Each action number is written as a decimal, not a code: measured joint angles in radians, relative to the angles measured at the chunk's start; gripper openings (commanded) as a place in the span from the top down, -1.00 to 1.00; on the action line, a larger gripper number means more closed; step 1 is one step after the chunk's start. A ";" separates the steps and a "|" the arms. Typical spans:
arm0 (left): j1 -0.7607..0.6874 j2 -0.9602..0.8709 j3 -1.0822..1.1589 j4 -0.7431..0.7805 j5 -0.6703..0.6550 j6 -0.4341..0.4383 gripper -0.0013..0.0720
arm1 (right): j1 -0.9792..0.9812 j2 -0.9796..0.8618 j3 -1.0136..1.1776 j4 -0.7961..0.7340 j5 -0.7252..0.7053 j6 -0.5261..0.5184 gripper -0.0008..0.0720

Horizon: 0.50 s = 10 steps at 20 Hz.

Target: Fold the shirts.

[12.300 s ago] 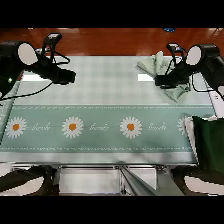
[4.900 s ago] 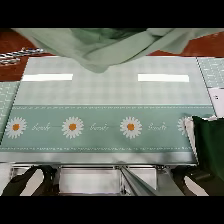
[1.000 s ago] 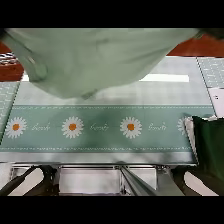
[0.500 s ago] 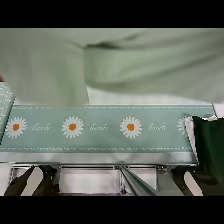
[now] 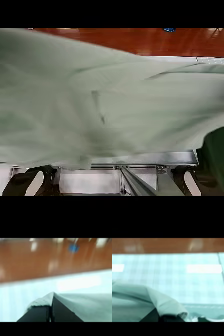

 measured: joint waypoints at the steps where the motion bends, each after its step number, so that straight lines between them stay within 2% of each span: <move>1: -0.012 -0.002 -0.077 0.032 -0.006 -0.012 0.91 | 0.000 -0.006 -0.074 0.021 -0.029 0.000 0.91; 4: -0.032 -0.045 -0.352 0.084 0.059 -0.034 0.91 | 0.000 -0.073 -0.297 0.091 -0.155 -0.010 0.91; 7: -0.040 -0.161 -0.566 0.079 0.251 -0.044 0.91 | 0.000 -0.230 -0.426 0.175 -0.313 -0.056 0.91; 10: -0.042 -0.341 -0.622 0.023 0.436 -0.048 0.91 | 0.000 -0.466 -0.446 0.300 -0.482 -0.114 0.91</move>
